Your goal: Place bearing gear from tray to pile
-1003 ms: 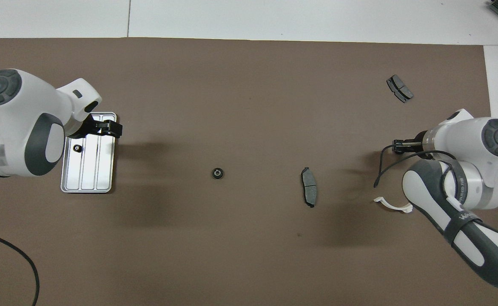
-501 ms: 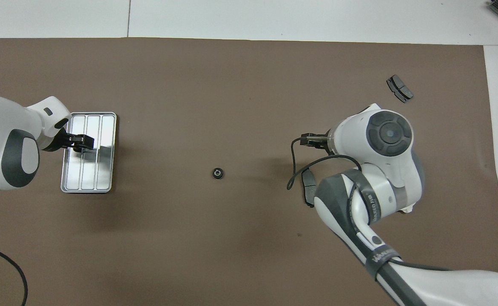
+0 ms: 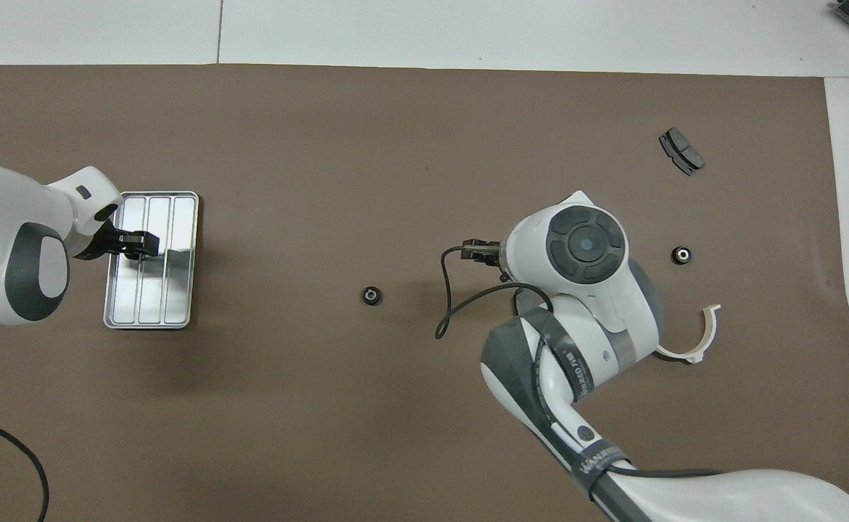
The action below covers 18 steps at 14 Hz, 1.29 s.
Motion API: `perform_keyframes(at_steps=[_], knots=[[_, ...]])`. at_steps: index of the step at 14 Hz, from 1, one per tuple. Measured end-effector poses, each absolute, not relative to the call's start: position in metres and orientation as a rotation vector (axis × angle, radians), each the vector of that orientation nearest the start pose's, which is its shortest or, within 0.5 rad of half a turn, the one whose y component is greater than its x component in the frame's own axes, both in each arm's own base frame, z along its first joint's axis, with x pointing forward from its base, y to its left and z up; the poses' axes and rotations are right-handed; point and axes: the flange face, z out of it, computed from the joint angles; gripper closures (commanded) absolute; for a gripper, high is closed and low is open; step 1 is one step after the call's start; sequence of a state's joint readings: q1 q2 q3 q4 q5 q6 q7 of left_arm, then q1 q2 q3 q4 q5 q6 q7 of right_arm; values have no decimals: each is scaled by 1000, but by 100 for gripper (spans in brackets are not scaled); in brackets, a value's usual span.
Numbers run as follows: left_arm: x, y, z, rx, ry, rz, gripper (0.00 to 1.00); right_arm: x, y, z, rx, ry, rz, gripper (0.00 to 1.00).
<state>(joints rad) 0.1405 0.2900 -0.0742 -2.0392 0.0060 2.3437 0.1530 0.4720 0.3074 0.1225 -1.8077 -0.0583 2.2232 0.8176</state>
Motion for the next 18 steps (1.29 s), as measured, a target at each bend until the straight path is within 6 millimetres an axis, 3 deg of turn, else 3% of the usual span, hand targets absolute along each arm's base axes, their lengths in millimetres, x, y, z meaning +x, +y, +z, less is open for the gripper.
perform_keyframes(at_steps=[4,7,12,15,18], knots=[[592,41,301,-3153,137,-30,69,541,424,352,-3049,375,-86,3],[594,40,303,-3153,139,-44,80,538,451,320,-3052,360,-61,7],[607,31,321,-3168,141,-87,85,522,476,313,-3034,315,-80,16],[625,-3,355,-3237,76,-111,85,514,477,299,-3046,296,-78,23],[625,-74,365,-3255,-35,-96,85,510,477,291,-3058,276,-85,40]])
